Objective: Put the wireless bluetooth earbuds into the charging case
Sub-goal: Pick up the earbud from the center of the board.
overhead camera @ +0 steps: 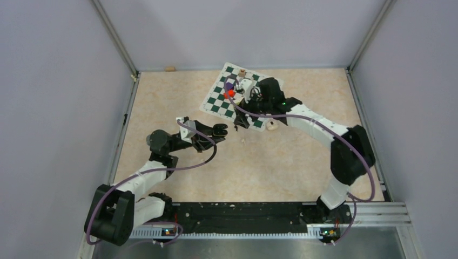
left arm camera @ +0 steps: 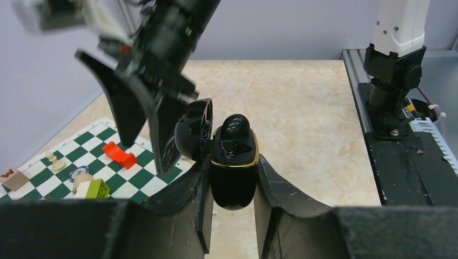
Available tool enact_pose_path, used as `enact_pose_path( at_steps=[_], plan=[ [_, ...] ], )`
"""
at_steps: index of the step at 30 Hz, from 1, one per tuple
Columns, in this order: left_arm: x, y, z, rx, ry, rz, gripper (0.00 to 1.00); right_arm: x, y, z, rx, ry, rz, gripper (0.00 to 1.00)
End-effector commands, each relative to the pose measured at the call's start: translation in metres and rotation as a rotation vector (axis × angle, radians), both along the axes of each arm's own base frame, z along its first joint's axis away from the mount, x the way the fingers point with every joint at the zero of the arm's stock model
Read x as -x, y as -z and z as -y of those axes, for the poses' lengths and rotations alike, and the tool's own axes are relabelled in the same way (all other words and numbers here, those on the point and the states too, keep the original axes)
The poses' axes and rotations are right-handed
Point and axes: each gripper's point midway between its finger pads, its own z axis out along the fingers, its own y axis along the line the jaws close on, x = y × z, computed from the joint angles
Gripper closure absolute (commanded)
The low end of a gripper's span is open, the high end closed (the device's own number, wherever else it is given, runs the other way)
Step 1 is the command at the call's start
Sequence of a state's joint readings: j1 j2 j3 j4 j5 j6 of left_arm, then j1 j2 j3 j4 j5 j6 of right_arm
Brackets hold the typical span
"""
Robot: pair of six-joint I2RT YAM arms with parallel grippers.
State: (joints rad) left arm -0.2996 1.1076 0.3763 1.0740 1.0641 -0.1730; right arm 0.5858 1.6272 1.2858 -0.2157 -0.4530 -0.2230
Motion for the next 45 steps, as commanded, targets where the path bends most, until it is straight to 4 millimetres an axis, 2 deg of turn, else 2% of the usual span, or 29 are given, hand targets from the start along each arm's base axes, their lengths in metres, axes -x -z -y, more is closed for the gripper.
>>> enact_pose_path(
  at_steps=[1,5,10,17,22,28,36,45],
  plan=[
    [-0.005,-0.019,-0.002,0.018,-0.018,0.059,1.0,-0.032,0.017,-0.015,0.021,0.063,-0.078,0.17],
    [-0.005,-0.02,-0.003,0.019,-0.021,0.067,1.0,-0.043,0.052,-0.022,0.07,0.111,-0.213,0.24],
    [-0.005,-0.021,-0.005,0.02,-0.021,0.066,1.0,-0.05,0.084,-0.028,0.09,0.159,-0.322,0.34],
    [-0.005,-0.024,-0.005,0.024,-0.017,0.055,1.0,-0.05,0.118,-0.028,0.137,0.186,-0.391,0.58],
    [-0.005,-0.023,-0.005,0.022,-0.017,0.055,1.0,-0.05,0.129,-0.029,0.153,0.188,-0.407,0.64],
    [-0.005,-0.021,-0.005,0.018,-0.014,0.054,1.0,-0.05,0.135,-0.033,0.174,0.196,-0.402,0.67],
    [-0.005,-0.02,-0.005,0.015,-0.009,0.056,1.0,-0.054,0.137,-0.038,0.173,0.22,-0.437,0.68],
    [-0.005,-0.019,-0.005,0.011,-0.003,0.057,1.0,-0.047,0.154,-0.036,0.263,0.255,-0.48,0.69]
  ],
)
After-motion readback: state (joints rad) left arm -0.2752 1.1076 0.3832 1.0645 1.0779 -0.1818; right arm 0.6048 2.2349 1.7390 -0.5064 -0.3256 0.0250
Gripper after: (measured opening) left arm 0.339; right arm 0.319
